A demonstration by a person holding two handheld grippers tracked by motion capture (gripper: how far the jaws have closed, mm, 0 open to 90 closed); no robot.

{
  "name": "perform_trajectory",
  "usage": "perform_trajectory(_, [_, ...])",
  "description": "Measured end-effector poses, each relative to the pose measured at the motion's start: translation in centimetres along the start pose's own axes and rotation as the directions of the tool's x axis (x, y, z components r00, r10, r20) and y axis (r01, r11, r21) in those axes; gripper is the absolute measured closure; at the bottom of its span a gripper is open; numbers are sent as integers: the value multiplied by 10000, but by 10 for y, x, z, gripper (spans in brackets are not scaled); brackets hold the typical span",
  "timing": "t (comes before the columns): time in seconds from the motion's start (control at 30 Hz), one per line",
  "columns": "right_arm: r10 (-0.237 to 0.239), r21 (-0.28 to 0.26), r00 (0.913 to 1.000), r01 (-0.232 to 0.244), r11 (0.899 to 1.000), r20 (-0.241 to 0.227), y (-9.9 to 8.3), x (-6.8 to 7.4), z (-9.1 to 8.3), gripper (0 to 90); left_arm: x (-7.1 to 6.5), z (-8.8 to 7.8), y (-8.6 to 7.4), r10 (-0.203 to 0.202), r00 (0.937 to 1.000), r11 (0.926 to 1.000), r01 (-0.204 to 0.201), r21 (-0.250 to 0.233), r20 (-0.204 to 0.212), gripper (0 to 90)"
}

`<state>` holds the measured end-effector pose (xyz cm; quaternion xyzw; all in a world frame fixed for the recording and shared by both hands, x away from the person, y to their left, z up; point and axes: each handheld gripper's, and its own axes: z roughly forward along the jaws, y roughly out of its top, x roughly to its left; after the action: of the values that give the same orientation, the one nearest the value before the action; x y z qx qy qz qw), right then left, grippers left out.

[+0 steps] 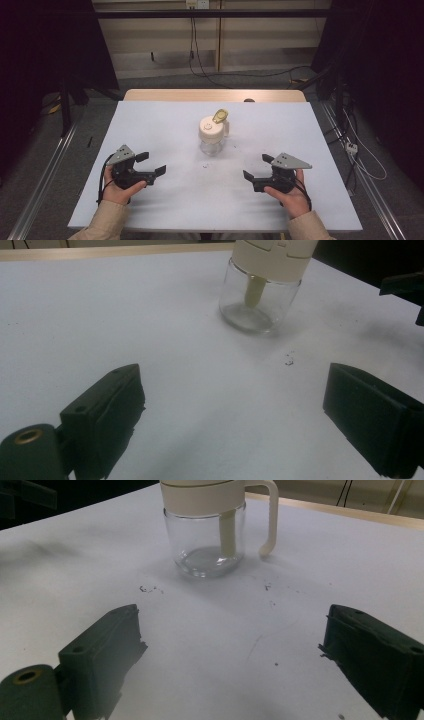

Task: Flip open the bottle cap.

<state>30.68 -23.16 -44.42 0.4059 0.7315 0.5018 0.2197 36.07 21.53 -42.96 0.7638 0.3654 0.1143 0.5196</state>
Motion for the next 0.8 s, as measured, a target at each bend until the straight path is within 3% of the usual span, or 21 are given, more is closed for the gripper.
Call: perform_trajectory(0.8, [-20, 89, 9996, 17, 10000, 294, -17, -14, -26, 82, 8, -11, -6, -40, 9994, 10000, 37, -66, -341, 88])
